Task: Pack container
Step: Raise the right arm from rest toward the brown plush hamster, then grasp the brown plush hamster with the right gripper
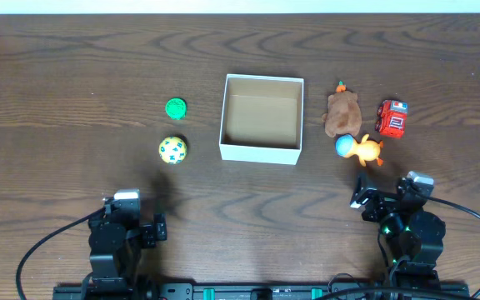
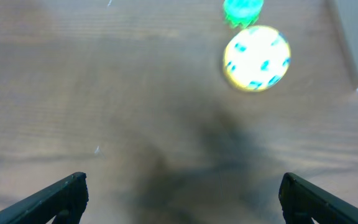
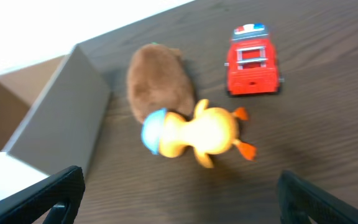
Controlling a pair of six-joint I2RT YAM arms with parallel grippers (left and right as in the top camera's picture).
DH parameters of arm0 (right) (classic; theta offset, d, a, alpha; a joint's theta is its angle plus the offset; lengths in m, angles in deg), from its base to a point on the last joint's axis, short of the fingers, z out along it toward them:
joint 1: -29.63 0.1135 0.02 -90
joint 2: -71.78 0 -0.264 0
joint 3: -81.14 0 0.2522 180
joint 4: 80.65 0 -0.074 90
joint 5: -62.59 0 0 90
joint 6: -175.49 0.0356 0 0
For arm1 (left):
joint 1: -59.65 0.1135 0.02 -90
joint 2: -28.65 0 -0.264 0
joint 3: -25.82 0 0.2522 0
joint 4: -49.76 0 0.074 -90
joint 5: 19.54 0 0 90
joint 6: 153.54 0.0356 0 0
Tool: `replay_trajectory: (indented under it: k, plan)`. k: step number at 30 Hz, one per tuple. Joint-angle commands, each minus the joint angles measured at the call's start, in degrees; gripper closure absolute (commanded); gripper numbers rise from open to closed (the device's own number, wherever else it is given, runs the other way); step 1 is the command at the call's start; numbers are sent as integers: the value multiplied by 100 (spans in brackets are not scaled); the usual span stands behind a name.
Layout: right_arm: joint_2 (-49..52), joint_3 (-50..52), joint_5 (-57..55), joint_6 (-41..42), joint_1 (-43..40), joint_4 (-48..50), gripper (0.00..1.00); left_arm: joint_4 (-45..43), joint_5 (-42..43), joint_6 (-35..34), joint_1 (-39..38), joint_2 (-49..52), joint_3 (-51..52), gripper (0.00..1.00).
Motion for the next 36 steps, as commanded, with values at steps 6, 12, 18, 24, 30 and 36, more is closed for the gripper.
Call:
replay_trajectory:
  k: [6,12,18,24,30,36]
  plan:
    - [597,-977,328,-282,37,-216,1,-898,1150,-308,-11,33,-269,2]
    - [2326,-2839,293,-424,37,-828,1,-979,1130,-505,-11,922,-914,2]
    - [4496,-5007,295,-944,37,-1808,1,-697,1132,-525,-11,2892,-2485,2]
    - [6339,-6922,179,-1327,37,-3163,1,190,1075,-496,-9,5062,-4446,2]
    - [7405,-7458,986,-1318,37,-3425,1,883,1071,-391,299,6771,-5718,2]
    - [8048,-7453,1191,-1408,83,-2798,1,916,1071,-391,750,7611,-5770,2]
